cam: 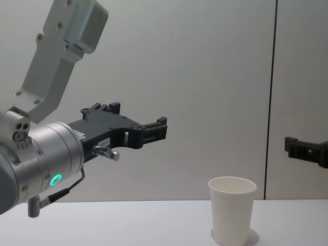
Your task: Place the pen into the pen holder.
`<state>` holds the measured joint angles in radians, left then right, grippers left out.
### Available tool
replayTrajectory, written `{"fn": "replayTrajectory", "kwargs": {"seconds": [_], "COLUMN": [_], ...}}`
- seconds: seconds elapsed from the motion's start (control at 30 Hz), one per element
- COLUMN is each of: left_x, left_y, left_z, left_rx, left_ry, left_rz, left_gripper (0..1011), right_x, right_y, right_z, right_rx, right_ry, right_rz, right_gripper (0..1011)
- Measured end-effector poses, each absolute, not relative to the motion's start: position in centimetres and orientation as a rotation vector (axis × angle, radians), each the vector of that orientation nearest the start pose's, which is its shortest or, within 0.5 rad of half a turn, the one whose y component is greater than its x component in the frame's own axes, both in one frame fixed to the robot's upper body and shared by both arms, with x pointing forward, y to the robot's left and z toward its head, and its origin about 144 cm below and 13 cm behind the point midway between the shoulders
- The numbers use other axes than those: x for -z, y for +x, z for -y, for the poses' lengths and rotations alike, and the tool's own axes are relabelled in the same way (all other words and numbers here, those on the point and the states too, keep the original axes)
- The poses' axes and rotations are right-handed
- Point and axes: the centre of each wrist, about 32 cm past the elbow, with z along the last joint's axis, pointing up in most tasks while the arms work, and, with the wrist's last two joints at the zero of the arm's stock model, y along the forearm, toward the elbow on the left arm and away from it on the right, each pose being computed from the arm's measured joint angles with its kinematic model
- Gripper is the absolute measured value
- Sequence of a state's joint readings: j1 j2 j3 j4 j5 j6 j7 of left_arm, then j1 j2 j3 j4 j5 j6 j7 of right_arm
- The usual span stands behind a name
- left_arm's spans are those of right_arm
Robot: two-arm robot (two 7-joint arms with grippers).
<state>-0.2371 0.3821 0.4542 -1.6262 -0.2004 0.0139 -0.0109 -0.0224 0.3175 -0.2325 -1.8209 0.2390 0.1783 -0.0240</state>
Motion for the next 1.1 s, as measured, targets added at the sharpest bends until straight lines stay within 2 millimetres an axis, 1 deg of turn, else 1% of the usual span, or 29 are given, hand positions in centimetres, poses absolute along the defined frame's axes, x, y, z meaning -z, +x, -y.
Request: {"fn": "replayTrajectory", "kwargs": {"seconds": [0.27,0.53,1.1], "left_x": [-120.4,-120.4,-120.4], "left_y": [49.2,49.2,49.2], "left_z": [-19.8,-19.8,-19.8], "left_rx": [-1.124,-1.124,-1.124], "left_ry": [0.061,0.061,0.061], "left_rz": [0.268,0.267,0.268], "left_gripper": [1000,1000,1000], "right_x": [-120.7,-121.4,-121.7], "right_y": [43.9,44.5,46.7], "right_z": [22.2,22.1,22.8], "right_rx": [1.35,1.382,1.423], "right_ry": [-0.133,-0.187,-0.319], "right_rz": [0.001,-0.041,-0.153], "right_gripper": [1002,1002,1002]}}
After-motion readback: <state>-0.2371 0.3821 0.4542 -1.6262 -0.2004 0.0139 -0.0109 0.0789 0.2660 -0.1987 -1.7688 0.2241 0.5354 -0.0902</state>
